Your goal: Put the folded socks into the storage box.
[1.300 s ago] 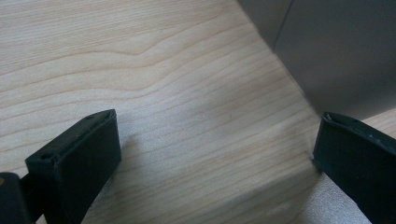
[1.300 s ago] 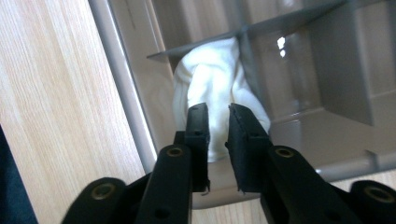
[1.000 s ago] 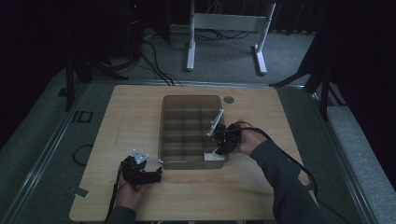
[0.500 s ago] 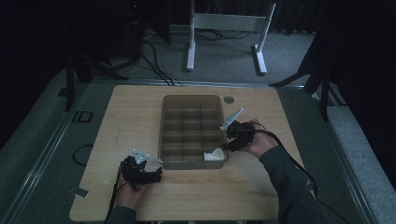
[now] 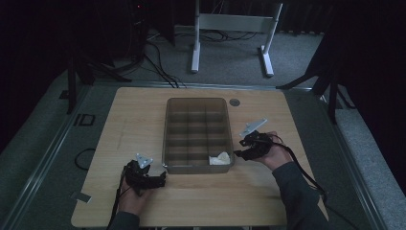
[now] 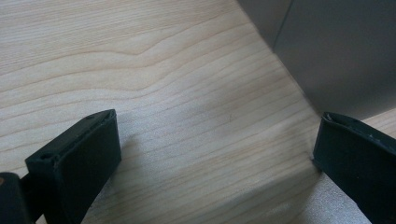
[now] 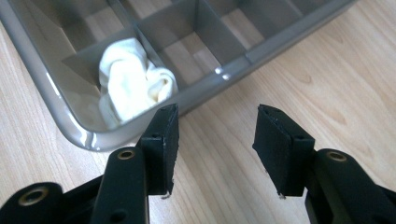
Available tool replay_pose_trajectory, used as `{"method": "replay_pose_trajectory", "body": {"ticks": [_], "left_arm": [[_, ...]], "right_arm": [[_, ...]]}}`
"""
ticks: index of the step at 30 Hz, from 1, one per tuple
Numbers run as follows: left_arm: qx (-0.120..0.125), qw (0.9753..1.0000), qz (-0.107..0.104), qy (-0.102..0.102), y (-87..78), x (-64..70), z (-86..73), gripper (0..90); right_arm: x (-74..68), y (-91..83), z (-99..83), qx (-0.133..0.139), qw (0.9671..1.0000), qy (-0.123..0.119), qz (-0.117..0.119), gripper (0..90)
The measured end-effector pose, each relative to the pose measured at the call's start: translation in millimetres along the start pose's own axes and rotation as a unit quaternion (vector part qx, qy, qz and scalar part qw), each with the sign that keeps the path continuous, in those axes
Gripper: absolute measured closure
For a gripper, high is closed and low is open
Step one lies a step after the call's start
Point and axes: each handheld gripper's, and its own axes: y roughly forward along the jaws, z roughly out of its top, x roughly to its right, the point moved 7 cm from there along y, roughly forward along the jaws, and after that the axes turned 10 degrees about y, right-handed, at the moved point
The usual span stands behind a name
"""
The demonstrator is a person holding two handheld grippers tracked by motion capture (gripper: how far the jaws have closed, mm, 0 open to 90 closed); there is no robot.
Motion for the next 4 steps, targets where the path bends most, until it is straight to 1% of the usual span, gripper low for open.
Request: {"method": "replay_pose_trajectory", "body": {"ticks": [4], "left_arm": [[0.0, 1.0, 0.0, 0.0, 0.0, 0.0, 0.0, 1.0]], "right_arm": [[3.2, 1.5, -4.3, 0.002, 1.0, 0.002, -0.007, 49.3]]}}
